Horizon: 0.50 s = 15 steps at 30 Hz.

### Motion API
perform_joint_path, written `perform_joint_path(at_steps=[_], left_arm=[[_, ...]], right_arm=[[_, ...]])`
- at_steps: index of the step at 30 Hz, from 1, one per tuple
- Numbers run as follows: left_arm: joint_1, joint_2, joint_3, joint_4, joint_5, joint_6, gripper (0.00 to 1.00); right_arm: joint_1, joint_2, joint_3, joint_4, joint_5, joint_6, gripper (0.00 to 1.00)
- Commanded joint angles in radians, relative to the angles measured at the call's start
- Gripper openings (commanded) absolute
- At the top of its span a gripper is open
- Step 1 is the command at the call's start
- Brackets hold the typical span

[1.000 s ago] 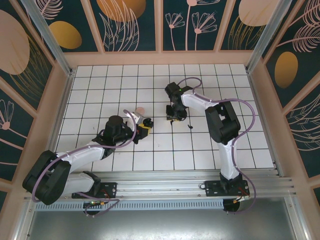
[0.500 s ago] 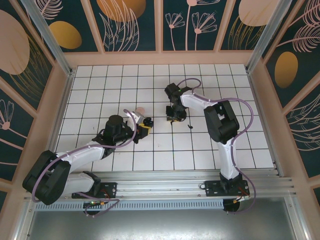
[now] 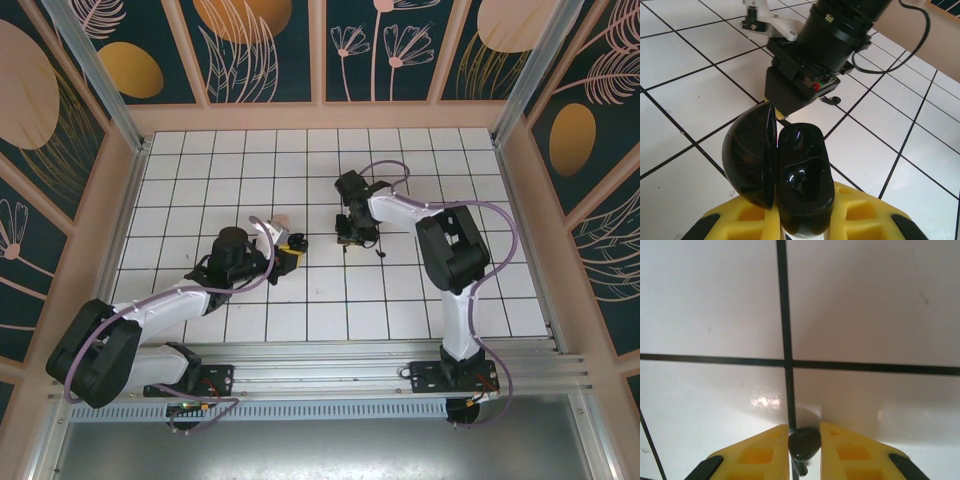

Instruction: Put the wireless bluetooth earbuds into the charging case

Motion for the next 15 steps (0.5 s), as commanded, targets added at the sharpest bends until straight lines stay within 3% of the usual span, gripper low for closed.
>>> perform_joint_path(at_steps=[1,15], left_arm=[[0.008,0.024,0.025,0.053,0.010,0.027,0.09],[-0.101,0.360,0.142,0.364,-0.016,-0.033,0.07]], right_arm=[[-0.007,-0.126,-0.078,0.106,0.008,0.041,0.19],[-0.050,-0.493,-0.439,0.522,-0.017,0.082,0.18]])
